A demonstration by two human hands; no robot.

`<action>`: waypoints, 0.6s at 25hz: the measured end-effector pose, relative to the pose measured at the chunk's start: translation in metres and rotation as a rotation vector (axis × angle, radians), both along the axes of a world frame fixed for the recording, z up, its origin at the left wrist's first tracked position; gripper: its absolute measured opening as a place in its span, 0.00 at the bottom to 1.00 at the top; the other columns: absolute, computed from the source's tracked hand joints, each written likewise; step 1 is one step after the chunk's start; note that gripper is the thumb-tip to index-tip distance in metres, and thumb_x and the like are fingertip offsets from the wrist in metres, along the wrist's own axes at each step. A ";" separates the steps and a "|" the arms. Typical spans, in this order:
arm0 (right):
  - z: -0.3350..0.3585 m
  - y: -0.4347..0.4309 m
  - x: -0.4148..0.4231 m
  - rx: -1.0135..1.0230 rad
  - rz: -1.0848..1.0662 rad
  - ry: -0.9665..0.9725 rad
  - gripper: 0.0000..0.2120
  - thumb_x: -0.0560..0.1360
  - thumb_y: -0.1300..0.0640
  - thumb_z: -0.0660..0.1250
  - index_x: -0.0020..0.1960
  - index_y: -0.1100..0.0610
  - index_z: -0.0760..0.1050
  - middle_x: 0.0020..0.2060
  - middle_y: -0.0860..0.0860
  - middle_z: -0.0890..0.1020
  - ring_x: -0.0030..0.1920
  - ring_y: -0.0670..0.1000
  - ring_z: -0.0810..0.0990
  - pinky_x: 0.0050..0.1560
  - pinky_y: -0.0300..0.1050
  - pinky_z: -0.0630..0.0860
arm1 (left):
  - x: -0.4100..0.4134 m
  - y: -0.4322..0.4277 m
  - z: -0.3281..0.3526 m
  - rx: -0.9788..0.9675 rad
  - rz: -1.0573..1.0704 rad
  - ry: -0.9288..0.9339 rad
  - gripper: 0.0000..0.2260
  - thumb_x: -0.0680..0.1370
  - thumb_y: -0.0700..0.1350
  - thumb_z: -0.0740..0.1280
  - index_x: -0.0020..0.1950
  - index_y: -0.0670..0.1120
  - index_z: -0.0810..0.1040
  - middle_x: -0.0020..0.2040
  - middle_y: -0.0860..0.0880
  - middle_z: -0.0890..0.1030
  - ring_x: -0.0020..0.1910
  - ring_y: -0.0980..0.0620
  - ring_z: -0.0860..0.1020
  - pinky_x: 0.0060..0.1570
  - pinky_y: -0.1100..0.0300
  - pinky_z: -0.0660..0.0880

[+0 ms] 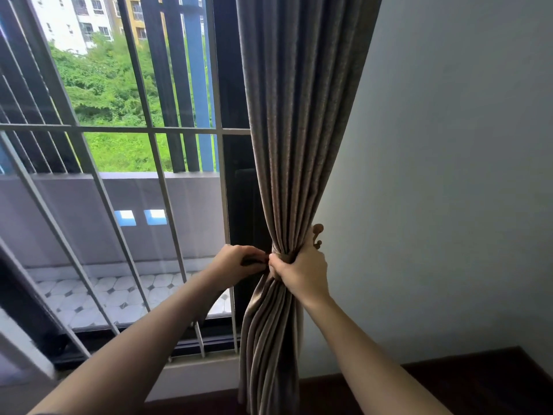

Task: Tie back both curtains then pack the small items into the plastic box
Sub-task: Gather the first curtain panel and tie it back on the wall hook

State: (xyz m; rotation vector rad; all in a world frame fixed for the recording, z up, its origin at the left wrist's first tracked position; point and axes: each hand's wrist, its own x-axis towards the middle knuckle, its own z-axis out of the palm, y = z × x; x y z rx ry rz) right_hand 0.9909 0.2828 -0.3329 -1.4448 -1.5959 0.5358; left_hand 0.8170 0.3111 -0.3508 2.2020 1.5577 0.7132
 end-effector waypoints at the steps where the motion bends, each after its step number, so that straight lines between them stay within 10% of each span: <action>1: 0.004 0.000 -0.001 0.002 -0.014 -0.021 0.32 0.68 0.47 0.71 0.67 0.56 0.65 0.46 0.47 0.82 0.49 0.50 0.82 0.54 0.43 0.78 | 0.000 0.001 0.000 0.018 0.088 0.041 0.09 0.76 0.50 0.67 0.53 0.49 0.83 0.42 0.53 0.84 0.41 0.59 0.80 0.43 0.65 0.75; 6: 0.020 -0.007 0.009 -0.026 0.045 -0.072 0.19 0.72 0.49 0.70 0.59 0.55 0.74 0.40 0.45 0.78 0.47 0.49 0.81 0.45 0.32 0.70 | 0.000 0.021 -0.002 -0.127 0.365 0.092 0.19 0.78 0.59 0.60 0.50 0.45 0.82 0.37 0.50 0.77 0.36 0.52 0.75 0.30 0.62 0.67; 15: 0.023 -0.004 0.023 -0.120 0.113 -0.086 0.19 0.71 0.51 0.71 0.58 0.57 0.74 0.33 0.38 0.70 0.34 0.38 0.70 0.28 0.20 0.65 | -0.001 0.044 0.001 -0.027 0.458 0.175 0.20 0.75 0.64 0.61 0.43 0.50 0.82 0.38 0.48 0.79 0.39 0.46 0.78 0.35 0.57 0.72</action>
